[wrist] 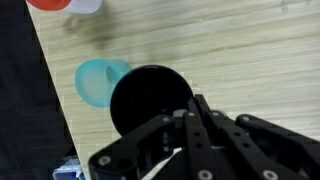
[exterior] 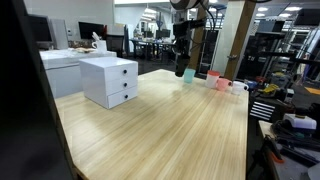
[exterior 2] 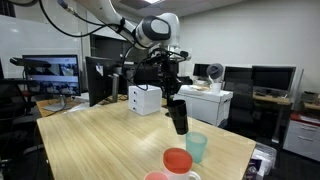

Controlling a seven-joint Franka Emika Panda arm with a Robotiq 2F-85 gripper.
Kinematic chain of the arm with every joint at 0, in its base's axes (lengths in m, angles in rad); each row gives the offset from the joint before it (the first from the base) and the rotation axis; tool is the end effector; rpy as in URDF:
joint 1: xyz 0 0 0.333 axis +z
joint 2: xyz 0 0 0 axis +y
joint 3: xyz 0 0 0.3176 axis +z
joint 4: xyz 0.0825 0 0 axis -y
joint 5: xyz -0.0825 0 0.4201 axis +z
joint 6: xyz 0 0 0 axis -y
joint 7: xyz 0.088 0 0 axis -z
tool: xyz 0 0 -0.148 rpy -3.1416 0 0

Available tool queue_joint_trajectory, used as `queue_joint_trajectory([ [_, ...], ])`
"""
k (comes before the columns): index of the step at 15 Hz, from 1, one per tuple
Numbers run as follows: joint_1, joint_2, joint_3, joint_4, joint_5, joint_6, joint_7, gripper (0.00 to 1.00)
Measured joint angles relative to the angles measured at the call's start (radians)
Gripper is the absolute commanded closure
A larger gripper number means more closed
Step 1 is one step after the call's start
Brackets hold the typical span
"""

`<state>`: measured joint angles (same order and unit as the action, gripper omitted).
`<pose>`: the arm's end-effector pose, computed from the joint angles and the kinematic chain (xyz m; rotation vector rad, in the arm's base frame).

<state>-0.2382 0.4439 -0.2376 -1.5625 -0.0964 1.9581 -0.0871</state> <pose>0.6319 -0.3185 0.3390 2.9260 -0.4874 -0.1317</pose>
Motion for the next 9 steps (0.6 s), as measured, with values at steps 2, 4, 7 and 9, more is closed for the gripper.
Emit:
queue_joint_trajectory([
  [2,-0.021,0.05,0.0,0.074,0.003,-0.022,0.001,0.96],
  [4,-0.044,0.094,-0.001,0.139,0.006,-0.041,0.004,0.96],
  [7,-0.081,0.151,-0.001,0.227,0.011,-0.07,0.019,0.96],
  [9,-0.102,0.177,-0.001,0.271,0.013,-0.084,0.024,0.96],
])
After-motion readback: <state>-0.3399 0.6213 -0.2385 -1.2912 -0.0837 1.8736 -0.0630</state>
